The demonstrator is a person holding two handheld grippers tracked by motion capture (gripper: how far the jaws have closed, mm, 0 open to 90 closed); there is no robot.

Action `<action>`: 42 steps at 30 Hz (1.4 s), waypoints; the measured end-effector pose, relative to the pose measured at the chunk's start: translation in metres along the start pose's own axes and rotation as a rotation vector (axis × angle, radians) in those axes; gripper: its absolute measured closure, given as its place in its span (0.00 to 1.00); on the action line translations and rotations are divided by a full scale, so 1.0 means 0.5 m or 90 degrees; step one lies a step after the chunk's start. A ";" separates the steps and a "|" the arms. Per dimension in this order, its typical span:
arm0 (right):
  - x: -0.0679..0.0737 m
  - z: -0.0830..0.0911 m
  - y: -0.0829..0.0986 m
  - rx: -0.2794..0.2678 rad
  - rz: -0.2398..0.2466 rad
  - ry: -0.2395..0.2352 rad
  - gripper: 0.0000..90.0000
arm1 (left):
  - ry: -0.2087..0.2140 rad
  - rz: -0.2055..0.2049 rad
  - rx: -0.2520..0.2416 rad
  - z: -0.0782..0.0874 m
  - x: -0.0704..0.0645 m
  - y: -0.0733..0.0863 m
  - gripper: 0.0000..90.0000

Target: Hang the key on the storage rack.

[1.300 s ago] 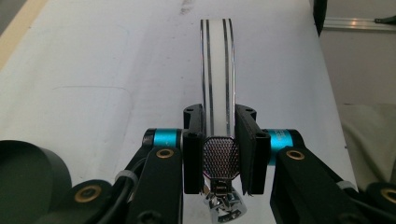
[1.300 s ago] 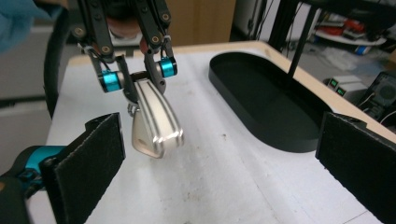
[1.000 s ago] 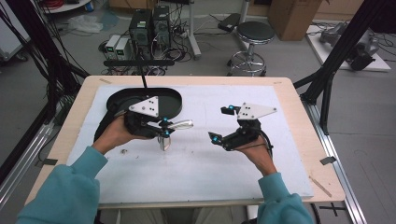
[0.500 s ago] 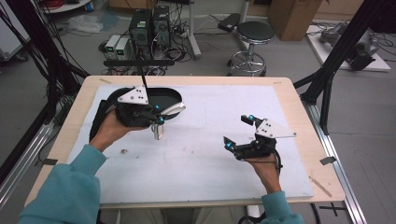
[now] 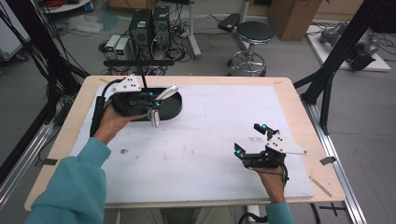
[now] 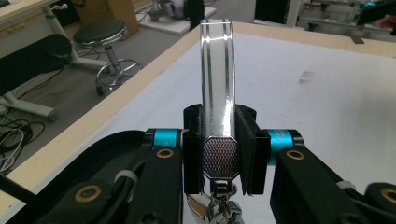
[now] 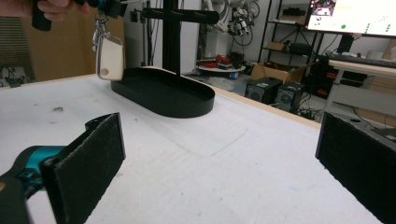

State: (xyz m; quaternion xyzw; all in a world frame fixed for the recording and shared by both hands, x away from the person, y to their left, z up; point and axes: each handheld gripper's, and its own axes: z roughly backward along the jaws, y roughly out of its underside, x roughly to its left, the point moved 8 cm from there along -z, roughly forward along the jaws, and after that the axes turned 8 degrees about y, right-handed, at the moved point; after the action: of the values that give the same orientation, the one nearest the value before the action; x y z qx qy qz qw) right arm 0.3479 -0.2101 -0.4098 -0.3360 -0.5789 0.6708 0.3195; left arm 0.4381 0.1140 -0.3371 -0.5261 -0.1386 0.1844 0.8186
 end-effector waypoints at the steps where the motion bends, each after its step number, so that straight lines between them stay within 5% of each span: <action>1: -0.001 0.001 0.003 -0.003 -0.001 0.002 0.01 | -0.006 0.003 -0.003 0.000 0.006 0.000 0.82; 13: -0.019 0.019 0.030 -0.044 -0.013 0.031 0.01 | -0.065 0.031 -0.036 -0.001 0.058 0.003 0.82; 24: -0.045 0.036 0.060 -0.058 -0.022 0.088 0.01 | -0.115 0.058 -0.049 0.008 0.110 0.014 0.82; 42: -0.058 0.039 0.081 -0.089 -0.027 0.106 0.01 | -0.171 0.103 -0.062 0.005 0.180 0.040 0.82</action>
State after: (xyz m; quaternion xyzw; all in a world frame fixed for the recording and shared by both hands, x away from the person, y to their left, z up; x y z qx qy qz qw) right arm 0.3469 -0.2499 -0.4455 -0.3996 -0.6027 0.5915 0.3566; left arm 0.5141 0.1640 -0.3514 -0.5450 -0.2124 0.3115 0.7489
